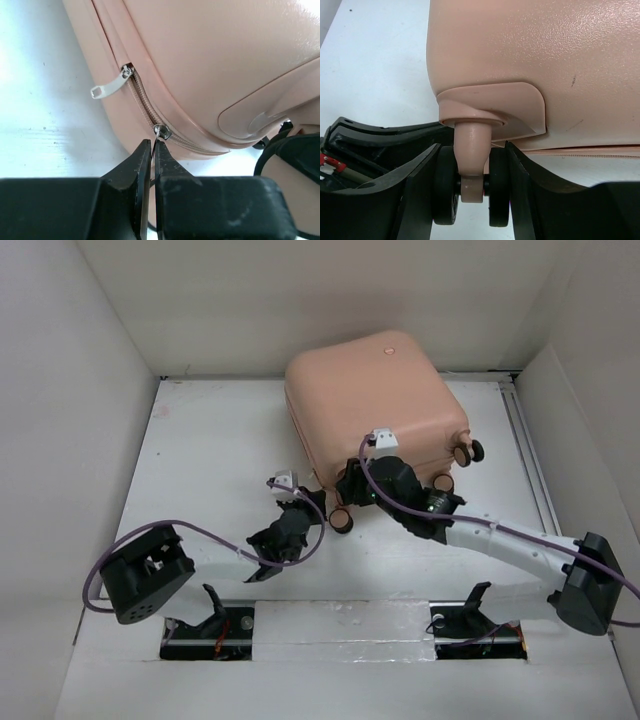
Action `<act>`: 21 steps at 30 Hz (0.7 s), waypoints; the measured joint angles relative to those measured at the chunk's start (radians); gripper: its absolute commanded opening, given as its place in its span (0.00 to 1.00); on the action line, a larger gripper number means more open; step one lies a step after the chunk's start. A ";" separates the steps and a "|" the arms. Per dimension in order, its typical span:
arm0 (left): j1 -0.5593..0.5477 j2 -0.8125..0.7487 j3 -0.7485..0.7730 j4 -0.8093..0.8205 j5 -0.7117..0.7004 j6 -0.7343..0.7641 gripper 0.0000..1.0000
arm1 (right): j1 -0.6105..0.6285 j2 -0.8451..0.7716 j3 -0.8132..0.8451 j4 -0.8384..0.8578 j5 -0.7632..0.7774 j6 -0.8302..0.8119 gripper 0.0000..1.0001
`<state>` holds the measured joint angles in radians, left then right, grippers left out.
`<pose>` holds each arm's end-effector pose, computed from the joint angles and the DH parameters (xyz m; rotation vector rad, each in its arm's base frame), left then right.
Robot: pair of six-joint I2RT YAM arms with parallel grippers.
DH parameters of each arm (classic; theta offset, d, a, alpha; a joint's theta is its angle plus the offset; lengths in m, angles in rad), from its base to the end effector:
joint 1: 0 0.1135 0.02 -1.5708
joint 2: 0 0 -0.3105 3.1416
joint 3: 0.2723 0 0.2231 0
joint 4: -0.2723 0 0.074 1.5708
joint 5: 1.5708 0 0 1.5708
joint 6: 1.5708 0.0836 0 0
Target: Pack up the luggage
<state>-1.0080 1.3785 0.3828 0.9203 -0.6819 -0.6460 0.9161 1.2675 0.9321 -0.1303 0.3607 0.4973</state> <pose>0.1867 -0.1972 0.2601 -0.2287 1.6610 -0.7042 0.1975 0.2088 0.3274 -0.1990 2.0355 0.5319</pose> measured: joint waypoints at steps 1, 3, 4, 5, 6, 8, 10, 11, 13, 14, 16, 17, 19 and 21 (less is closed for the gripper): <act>0.000 -0.012 0.000 -0.008 0.002 -0.003 0.00 | -0.005 -0.011 -0.008 -0.002 -0.006 -0.004 0.00; 0.000 -0.035 0.000 -0.044 -0.001 -0.014 0.00 | -0.008 -0.020 -0.018 0.002 -0.016 -0.006 0.00; 0.002 -0.045 0.000 -0.068 -0.008 -0.019 0.00 | -0.009 -0.022 -0.021 0.004 -0.020 -0.008 0.00; 0.008 -0.055 -0.001 -0.087 -0.005 -0.029 0.00 | -0.012 -0.027 -0.027 0.011 -0.028 -0.008 0.00; 0.016 -0.062 0.000 -0.103 -0.002 -0.039 0.00 | -0.014 -0.032 -0.033 0.018 -0.035 -0.010 0.00; 0.053 -0.071 0.000 -0.122 0.015 -0.056 0.00 | -0.018 -0.042 -0.042 0.026 -0.045 -0.012 0.00; 0.117 -0.077 0.003 -0.130 0.049 -0.073 0.00 | -0.018 -0.049 -0.049 0.032 -0.049 -0.012 0.00; 0.150 -0.080 0.007 -0.137 0.048 -0.069 0.00 | -0.019 -0.051 -0.050 0.032 -0.051 -0.013 0.00; 0.240 -0.082 0.008 -0.187 0.001 -0.056 0.00 | -0.021 -0.062 -0.053 0.023 -0.050 -0.023 0.00; 0.278 -0.081 0.008 -0.211 -0.022 -0.045 0.00 | -0.021 -0.071 -0.060 0.020 -0.050 -0.028 0.00; 0.319 -0.079 0.019 -0.253 -0.049 -0.031 0.00 | -0.022 -0.081 -0.068 0.019 -0.050 -0.035 0.00; 0.331 -0.075 0.034 -0.273 -0.049 -0.024 0.00 | -0.019 -0.082 -0.070 0.021 -0.052 -0.037 0.00; 0.345 -0.065 0.081 -0.323 -0.044 -0.023 0.07 | -0.013 -0.083 -0.073 0.027 -0.054 -0.041 0.00; 0.354 -0.065 0.123 -0.363 -0.031 -0.029 0.36 | -0.003 -0.082 -0.076 0.035 -0.055 -0.048 0.00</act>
<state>-0.6544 1.3136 0.5056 0.5571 -0.7128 -0.6750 0.9134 1.1851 0.8558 -0.0952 0.3054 0.4488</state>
